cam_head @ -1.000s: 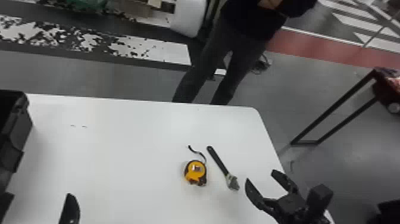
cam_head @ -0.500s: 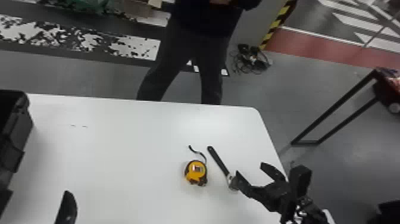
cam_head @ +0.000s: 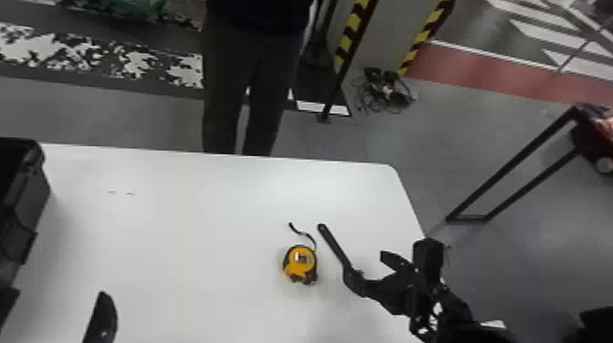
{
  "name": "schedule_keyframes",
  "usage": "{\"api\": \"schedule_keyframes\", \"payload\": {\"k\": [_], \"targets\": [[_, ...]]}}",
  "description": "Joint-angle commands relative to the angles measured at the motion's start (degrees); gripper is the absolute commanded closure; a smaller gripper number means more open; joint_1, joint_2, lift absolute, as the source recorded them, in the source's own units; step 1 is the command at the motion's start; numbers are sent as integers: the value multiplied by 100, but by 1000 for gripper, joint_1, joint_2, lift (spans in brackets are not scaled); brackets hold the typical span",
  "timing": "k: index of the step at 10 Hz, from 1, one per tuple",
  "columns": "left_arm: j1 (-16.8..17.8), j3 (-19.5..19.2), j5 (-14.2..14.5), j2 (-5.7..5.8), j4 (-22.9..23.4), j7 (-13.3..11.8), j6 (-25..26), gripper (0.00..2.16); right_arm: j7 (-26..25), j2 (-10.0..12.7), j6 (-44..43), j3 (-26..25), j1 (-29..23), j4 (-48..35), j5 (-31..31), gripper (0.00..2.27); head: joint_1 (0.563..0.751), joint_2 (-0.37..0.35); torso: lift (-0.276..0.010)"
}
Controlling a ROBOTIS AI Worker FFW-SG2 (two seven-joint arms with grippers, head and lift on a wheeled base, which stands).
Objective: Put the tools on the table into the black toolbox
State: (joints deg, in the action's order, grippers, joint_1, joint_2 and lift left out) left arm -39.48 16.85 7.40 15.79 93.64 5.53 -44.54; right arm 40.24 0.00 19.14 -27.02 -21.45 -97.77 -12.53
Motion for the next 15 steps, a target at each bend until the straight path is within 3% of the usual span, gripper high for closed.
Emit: {"api": "schedule_keyframes", "payload": {"k": [1,6,8,13,15], "targets": [[-7,20,-1,29,14,0,3,66,1,5,191,74,220,73,-162,83,695,-350,-39],[-86,20,-1,38,58,0,3,66,1,-9,508,224,809,812,-434,107,695,-333,-39],[-86,20,-1,38,66,0,3,66,-8,-158,543,215,1020,1146,-434,124,695,-324,-39],[-69,12,7,38,66,18,3,66,-17,-202,789,215,1187,1234,-505,208,695,-339,-39],[-60,12,25,38,49,18,3,66,-17,-202,807,233,1213,1251,-522,468,695,-336,-39]]}}
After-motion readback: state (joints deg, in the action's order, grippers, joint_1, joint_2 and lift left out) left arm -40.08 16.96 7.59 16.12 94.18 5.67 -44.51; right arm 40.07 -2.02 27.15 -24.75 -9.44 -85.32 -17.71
